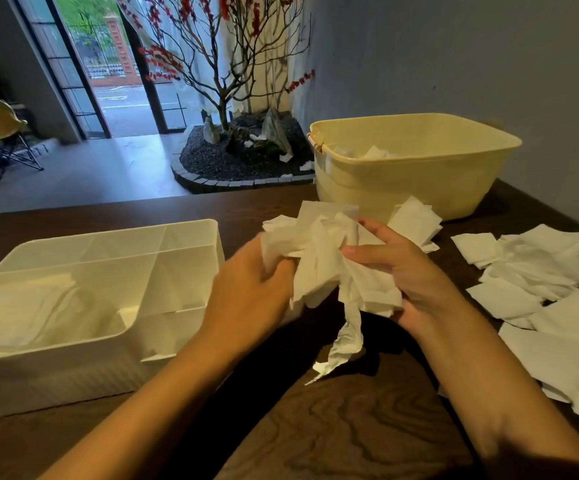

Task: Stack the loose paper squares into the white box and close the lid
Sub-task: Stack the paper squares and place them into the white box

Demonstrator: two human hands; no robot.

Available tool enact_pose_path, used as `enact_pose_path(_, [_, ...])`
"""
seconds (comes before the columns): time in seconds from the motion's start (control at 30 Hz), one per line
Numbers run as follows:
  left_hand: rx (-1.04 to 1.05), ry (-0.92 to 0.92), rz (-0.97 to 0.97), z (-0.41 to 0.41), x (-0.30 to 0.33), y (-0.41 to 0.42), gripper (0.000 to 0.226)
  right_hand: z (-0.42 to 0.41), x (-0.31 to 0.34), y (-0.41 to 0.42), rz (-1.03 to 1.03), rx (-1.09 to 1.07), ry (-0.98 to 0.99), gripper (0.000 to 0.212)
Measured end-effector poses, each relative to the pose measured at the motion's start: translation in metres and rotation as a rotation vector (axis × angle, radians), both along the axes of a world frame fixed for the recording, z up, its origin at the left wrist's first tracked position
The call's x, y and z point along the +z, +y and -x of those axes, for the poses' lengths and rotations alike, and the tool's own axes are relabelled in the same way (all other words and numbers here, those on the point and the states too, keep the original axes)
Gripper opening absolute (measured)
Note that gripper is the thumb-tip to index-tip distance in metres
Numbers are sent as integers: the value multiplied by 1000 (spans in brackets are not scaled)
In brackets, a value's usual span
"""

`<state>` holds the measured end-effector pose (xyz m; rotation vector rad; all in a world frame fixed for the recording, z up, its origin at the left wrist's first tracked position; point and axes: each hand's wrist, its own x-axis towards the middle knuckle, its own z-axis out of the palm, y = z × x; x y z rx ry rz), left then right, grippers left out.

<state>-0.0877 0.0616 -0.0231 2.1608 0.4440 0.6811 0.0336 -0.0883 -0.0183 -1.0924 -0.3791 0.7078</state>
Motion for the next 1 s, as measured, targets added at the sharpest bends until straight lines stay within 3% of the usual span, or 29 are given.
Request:
enact_pose_path(0.07, [-93,12,223,-2,-4,-1,23,1,-2,2,-57,13,64,67])
enact_pose_path(0.17, [-28,-32,395,-5,-4,4,28,2,-8,7,-240,87,172,88])
enact_pose_path(0.27, [50,-73,620,-6,-1,5,27,2,-12,10,-449,164,306,97])
enact_pose_path(0.37, [26,-74,868,-6,0,2,23,4,-16,10,-416,179,247,93])
enact_pose_path(0.47, [-81,-77,821,-1,-3,2,24,5,-20,14,-229,185,119,94])
enact_pose_path(0.6, [-109,-58,811,1,-4,-1,31,4,-21,15,-73,126,9,76])
enact_pose_path(0.67, [-93,-61,801,2,-2,0,23,5,-21,15,-8,90,-56,65])
enact_pose_path(0.87, [-28,-131,672,3,2,-1,24,12,-11,12,79,-68,-241,50])
enact_pose_path(1.0, [99,-128,598,0,11,3,33,14,-10,11,70,-112,-367,55])
